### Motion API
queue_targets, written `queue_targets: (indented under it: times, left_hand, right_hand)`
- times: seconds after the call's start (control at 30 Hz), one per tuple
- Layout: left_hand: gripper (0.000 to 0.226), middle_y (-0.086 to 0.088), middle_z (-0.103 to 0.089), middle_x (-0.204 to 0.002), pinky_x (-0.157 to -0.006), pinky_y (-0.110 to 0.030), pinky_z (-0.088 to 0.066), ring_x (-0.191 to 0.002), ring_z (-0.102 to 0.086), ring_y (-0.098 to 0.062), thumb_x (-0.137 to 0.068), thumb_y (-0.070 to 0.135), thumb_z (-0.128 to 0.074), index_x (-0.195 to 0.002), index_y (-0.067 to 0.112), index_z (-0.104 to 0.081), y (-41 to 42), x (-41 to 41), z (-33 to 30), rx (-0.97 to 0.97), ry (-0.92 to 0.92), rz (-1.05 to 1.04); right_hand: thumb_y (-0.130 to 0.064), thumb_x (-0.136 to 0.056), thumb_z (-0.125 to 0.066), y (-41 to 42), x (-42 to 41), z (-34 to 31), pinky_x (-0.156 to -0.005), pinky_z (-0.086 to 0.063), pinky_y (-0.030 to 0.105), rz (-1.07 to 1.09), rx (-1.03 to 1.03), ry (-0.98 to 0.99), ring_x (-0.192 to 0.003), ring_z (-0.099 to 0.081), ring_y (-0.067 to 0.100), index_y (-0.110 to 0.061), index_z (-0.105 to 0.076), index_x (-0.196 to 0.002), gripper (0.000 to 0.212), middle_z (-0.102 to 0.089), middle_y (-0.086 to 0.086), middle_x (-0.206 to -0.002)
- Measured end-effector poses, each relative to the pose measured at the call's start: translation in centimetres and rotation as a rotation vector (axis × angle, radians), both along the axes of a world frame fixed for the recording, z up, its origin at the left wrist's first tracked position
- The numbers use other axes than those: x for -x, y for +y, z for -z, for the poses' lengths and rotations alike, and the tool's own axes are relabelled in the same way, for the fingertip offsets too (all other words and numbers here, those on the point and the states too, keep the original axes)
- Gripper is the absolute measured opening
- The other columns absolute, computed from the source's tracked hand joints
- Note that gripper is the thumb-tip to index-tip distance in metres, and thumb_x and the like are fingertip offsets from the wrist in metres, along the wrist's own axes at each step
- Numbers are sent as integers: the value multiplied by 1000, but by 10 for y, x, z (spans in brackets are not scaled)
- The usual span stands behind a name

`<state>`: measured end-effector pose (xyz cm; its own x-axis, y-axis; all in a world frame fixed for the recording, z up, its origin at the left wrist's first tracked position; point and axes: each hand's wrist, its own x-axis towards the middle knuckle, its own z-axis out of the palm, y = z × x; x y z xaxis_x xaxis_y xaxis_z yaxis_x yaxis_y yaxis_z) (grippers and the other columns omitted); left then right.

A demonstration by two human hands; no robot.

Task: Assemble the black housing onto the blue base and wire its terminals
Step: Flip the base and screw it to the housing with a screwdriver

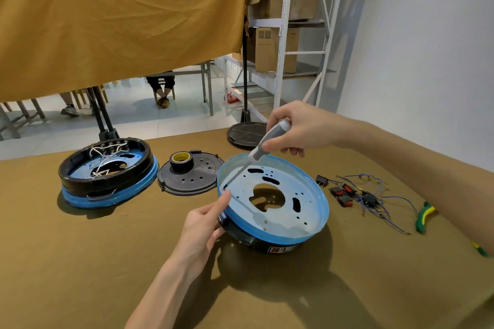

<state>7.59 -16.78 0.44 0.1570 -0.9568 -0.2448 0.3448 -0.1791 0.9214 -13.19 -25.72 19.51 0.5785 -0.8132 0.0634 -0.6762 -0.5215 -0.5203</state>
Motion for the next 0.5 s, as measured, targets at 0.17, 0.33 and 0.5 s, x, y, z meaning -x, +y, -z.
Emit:
queue_targets:
  times: [0.17,0.33,0.5]
  left_hand:
    - [66,-8,-79,-109,-92,-39,-60,-112,-71,-27,-62,36,-88,-118,7,-70,-7,3,-4,68,119,-89]
    - [85,12,-76,-111,-77,-19,-60,-102,-72,-2,-59,39,-89,-137,22,-58,-23,8,-45,396,-213,-217]
    - [78,26,-63,-109,-73,-2,-49,-100,-58,22,-69,28,-95,-134,30,-54,-28,21,-52,559,-602,-313]
  right_hand:
    - [-39,-91,-77,14,22,14,-51,-50,22,-4,87,-103,-53,-62,5,-22,-68,-99,21,-68,3,-81]
    - [-36,-91,-77,23,61,18,-47,-48,28,77,55,-453,-52,-59,16,-18,-72,-96,20,-68,4,-67]
    - [-60,-87,-69,38,83,57,-42,-41,25,271,-327,-572,-47,-51,19,-10,-71,-96,50,-66,14,-67]
